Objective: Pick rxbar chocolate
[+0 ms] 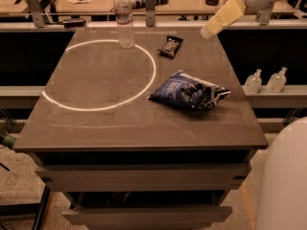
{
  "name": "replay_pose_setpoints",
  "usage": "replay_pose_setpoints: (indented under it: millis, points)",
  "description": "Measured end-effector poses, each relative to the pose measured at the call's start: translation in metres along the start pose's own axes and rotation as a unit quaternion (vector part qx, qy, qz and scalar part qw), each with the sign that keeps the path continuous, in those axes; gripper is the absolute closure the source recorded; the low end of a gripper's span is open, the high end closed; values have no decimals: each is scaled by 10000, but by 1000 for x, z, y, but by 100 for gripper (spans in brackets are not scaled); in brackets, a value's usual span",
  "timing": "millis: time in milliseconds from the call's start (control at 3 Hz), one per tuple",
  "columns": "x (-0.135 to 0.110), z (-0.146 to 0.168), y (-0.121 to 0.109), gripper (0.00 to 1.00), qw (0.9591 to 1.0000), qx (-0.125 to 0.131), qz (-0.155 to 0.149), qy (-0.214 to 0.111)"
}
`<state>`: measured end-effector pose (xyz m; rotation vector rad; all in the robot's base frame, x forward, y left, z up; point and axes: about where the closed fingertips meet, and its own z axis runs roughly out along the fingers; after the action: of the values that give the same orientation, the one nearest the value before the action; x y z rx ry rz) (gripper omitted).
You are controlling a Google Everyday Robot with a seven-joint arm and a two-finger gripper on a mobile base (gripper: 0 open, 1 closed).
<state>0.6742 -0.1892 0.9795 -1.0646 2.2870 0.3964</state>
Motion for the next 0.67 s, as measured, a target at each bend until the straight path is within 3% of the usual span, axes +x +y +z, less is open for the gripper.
replay_pose_setpoints:
  millis: [333, 667]
  points:
    - [-1, 13, -12, 0, 9993, 343, 137, 49]
    - [1, 23, -24, 0, 9944, 990, 375, 24]
